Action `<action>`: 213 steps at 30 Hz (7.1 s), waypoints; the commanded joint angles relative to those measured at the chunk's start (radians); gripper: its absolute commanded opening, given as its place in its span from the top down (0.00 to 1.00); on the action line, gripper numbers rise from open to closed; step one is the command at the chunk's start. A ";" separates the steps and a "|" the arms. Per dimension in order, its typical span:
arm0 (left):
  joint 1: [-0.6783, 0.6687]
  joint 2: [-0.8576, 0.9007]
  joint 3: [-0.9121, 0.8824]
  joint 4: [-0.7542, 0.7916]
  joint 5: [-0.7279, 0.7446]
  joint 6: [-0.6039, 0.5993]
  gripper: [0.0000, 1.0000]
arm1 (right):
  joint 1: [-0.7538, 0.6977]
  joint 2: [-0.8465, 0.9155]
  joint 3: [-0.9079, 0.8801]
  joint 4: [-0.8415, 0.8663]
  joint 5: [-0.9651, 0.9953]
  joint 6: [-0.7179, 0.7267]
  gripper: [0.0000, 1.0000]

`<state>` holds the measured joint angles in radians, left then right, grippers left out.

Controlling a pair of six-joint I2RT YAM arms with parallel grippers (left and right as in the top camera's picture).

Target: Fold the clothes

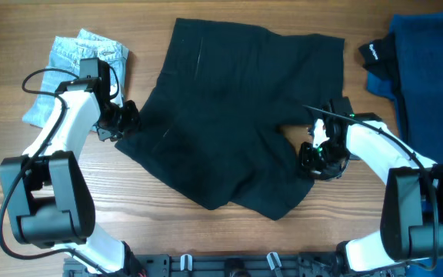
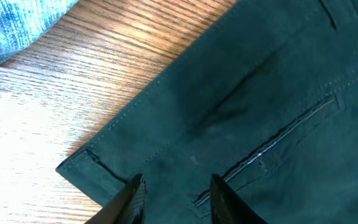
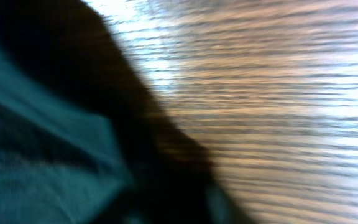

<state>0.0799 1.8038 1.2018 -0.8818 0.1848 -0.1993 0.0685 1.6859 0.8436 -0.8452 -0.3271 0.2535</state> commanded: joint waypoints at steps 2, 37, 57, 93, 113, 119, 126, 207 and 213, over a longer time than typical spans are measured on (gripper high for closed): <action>0.001 -0.009 0.010 0.003 0.009 0.013 0.66 | -0.002 -0.028 0.107 -0.136 0.028 -0.016 0.96; -0.210 0.010 -0.074 0.005 0.135 0.185 0.44 | -0.119 -0.040 0.421 -0.360 0.090 -0.045 0.14; -0.227 0.031 -0.157 0.145 -0.299 -0.161 0.96 | -0.118 -0.040 -0.099 0.066 -0.149 0.072 0.21; -0.128 0.031 -0.156 0.142 -0.302 -0.148 0.96 | -0.119 -0.132 0.249 -0.391 0.047 -0.018 0.08; -0.128 0.031 -0.156 0.082 -0.070 -0.069 0.44 | -0.137 -0.132 -0.151 -0.251 -0.144 0.147 0.18; -0.128 0.031 -0.156 0.097 -0.069 -0.066 0.37 | -0.137 -0.132 -0.286 -0.035 -0.134 0.275 0.18; -0.128 0.031 -0.156 0.096 -0.070 -0.066 0.33 | -0.142 -0.157 -0.259 0.054 -0.036 0.320 0.55; -0.114 -0.134 -0.369 0.105 0.066 -0.420 0.52 | -0.277 -0.551 -0.076 -0.210 -0.078 0.243 0.96; -0.115 -0.134 -0.385 0.250 0.053 -0.419 0.68 | -0.278 -0.551 -0.076 -0.201 -0.082 0.243 0.96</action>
<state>-0.0418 1.6604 0.8406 -0.6697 0.2527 -0.6022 -0.2066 1.1458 0.7555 -1.0527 -0.3931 0.5102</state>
